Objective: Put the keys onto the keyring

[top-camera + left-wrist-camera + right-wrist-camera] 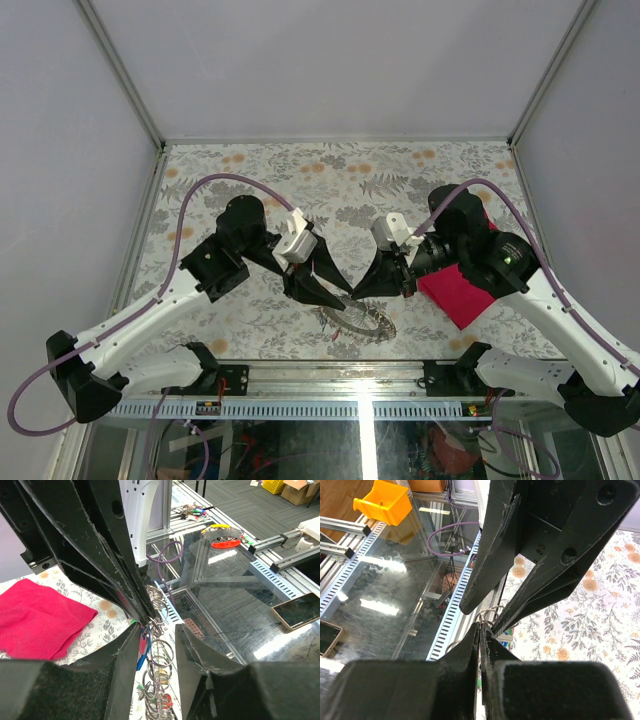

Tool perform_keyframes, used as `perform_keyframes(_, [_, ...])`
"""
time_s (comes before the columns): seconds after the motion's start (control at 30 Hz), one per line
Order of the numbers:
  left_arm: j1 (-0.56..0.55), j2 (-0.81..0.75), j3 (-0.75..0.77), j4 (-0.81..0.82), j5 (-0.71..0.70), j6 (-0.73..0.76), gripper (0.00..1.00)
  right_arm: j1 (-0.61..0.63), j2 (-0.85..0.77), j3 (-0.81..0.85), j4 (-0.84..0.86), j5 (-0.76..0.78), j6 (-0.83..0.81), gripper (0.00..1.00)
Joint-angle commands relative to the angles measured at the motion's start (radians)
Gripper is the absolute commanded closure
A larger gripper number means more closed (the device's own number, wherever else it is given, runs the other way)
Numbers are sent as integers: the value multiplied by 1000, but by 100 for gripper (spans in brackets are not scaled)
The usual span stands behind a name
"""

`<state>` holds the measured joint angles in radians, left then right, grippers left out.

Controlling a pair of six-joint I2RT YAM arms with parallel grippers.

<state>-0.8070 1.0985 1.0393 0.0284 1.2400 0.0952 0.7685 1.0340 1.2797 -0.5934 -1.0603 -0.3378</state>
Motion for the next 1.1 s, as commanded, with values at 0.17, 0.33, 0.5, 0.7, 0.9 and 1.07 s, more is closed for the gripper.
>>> perform_keyframes(0.17, [-5, -7, 41, -2, 49, 13, 67, 14, -22, 35, 43, -67, 0, 100])
perform_keyframes(0.33, [-6, -17, 45, -10, 41, 19, 67, 14, -21, 37, 31, -88, -2, 100])
perform_keyframes(0.5, [-5, -28, 47, -13, 31, 27, 69, 14, -26, 37, 22, -105, -1, 100])
perform_keyframes(0.7, [-4, -26, 55, -13, 40, 30, 72, 15, -32, 37, 18, -134, 11, 100])
perform_keyframes(0.9, [-4, -20, 59, -4, 22, 28, 73, 18, -36, 36, 32, -144, 22, 100])
perform_keyframes(1.07, [-5, -2, 70, 0, 26, 19, 72, 21, -35, 23, 91, -143, 53, 100])
